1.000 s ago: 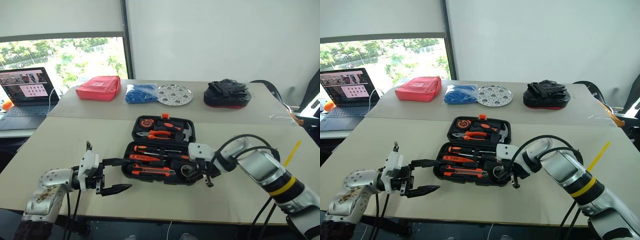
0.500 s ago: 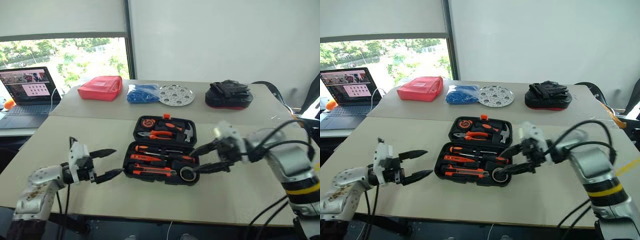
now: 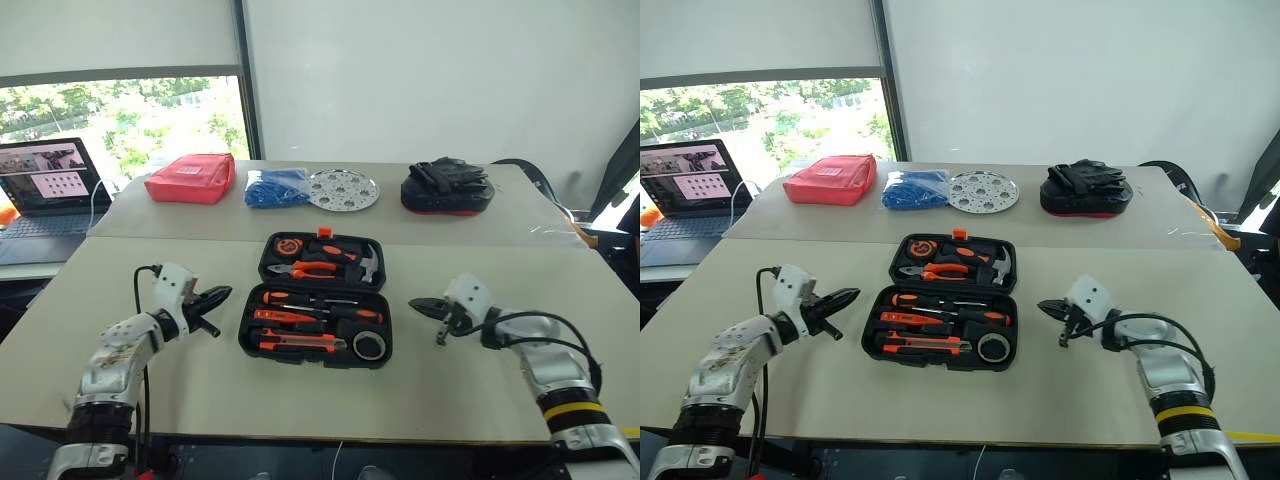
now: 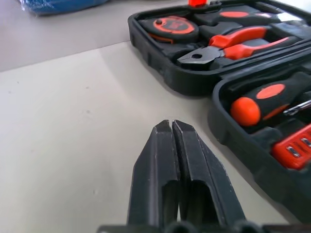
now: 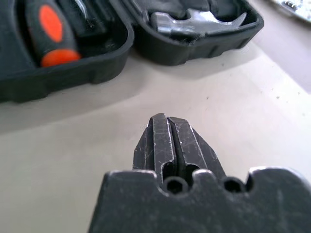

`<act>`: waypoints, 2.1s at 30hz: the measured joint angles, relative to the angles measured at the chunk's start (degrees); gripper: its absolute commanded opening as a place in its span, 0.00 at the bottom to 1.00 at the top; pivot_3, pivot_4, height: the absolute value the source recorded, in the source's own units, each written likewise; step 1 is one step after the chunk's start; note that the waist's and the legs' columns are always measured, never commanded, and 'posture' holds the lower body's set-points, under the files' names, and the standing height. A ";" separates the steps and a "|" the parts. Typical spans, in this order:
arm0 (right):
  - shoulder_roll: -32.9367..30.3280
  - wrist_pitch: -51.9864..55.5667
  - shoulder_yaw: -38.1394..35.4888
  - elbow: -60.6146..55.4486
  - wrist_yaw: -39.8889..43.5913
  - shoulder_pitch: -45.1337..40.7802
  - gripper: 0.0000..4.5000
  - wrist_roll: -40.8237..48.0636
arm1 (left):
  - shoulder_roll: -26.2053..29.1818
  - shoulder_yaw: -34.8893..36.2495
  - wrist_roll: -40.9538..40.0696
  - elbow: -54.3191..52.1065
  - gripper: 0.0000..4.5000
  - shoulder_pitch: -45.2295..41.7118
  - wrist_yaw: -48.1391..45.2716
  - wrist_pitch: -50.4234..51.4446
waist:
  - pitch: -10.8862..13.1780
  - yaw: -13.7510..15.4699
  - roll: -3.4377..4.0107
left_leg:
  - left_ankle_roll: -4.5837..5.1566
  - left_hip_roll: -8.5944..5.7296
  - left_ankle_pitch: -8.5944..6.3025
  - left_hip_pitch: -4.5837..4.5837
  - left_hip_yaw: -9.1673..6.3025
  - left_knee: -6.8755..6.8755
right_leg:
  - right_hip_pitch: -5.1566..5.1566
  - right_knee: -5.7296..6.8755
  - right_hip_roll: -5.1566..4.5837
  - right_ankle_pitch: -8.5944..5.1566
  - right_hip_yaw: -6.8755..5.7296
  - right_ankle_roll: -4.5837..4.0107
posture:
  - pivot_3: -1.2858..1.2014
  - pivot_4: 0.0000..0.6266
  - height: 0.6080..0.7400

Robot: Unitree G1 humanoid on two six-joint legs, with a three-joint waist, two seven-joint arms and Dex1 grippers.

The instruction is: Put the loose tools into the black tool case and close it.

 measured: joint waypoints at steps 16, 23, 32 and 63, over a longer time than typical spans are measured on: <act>3.55 4.12 2.19 -4.28 -2.04 -0.55 0.00 -1.20 | 0.88 -5.75 1.68 -6.26 0.01 4.15 -7.01 3.70 | 0.00 0.05 0.01 | -0.02 -0.02 0.00 -0.01 -0.03 -0.03 | -0.03 0.17 -0.02 -0.01 -0.02 0.00 | 0.52 0.24 1.00; 2.35 8.49 1.84 -12.40 -1.50 4.31 0.00 -0.64 | 1.89 -4.36 0.90 -11.45 0.01 8.43 -7.94 5.46 | 0.00 0.09 0.01 | -0.02 -0.01 0.00 0.03 -0.02 -0.02 | 0.00 0.08 -0.02 -0.01 0.00 0.01 | 0.52 0.24 1.00; -2.87 20.69 -1.48 -18.32 3.51 3.53 0.41 7.49 | 6.57 0.44 -8.47 -15.27 0.43 7.40 -7.46 22.87 | 0.05 0.01 -0.06 | -0.02 -0.01 0.02 -0.01 -0.07 0.04 | -0.04 0.13 0.01 -0.02 -0.02 0.02 | 0.52 0.24 1.00; 6.47 83.08 3.31 11.70 -15.75 -37.79 0.84 11.65 | 0.26 -8.65 -1.90 20.09 0.74 -34.83 4.48 47.79 | 0.06 -0.78 -0.10 | -0.23 -0.16 0.30 -0.83 -0.11 -0.02 | -0.90 0.71 -0.06 0.03 -0.05 -0.01 | 0.52 0.24 1.00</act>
